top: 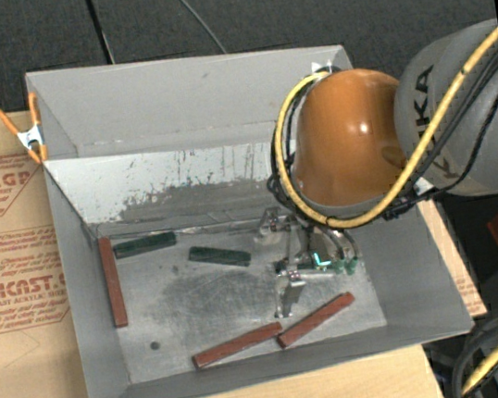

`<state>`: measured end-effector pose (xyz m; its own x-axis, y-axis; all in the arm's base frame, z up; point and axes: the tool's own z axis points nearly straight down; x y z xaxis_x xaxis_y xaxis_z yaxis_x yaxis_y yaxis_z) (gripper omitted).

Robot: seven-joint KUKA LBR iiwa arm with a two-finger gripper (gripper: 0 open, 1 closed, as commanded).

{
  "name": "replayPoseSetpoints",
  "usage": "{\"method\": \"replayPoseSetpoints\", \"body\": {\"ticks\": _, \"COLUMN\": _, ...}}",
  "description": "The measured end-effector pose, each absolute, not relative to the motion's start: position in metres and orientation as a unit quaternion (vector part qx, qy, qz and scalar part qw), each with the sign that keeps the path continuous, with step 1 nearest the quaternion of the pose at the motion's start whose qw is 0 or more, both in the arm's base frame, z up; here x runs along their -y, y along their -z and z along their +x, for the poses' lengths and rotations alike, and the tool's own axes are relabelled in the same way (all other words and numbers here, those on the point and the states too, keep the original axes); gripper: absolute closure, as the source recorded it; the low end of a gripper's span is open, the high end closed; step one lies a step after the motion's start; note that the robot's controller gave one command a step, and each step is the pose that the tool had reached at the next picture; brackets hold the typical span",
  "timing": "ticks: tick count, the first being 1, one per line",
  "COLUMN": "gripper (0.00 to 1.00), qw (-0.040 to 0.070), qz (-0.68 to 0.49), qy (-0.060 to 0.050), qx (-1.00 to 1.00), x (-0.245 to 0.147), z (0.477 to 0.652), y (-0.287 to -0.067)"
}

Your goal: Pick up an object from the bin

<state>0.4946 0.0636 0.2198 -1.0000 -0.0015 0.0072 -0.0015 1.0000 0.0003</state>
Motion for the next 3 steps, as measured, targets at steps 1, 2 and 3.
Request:
{"method": "replayPoseSetpoints", "body": {"ticks": 1, "gripper": 0.00, "qw": 0.000, "qz": 0.000, "qy": 0.000, "qx": 1.000, "x": -0.063, "z": 0.496, "y": -0.224}}
{"method": "replayPoseSetpoints", "body": {"ticks": 2, "gripper": 0.00, "qw": -0.003, "qz": 0.039, "qy": 0.000, "qx": 0.999, "x": -0.050, "z": 0.491, "y": -0.170}}
{"method": "replayPoseSetpoints", "body": {"ticks": 3, "gripper": 0.00, "qw": -0.002, "qz": 0.024, "qy": 0.000, "qx": 1.000, "x": -0.061, "z": 0.490, "y": -0.111}}
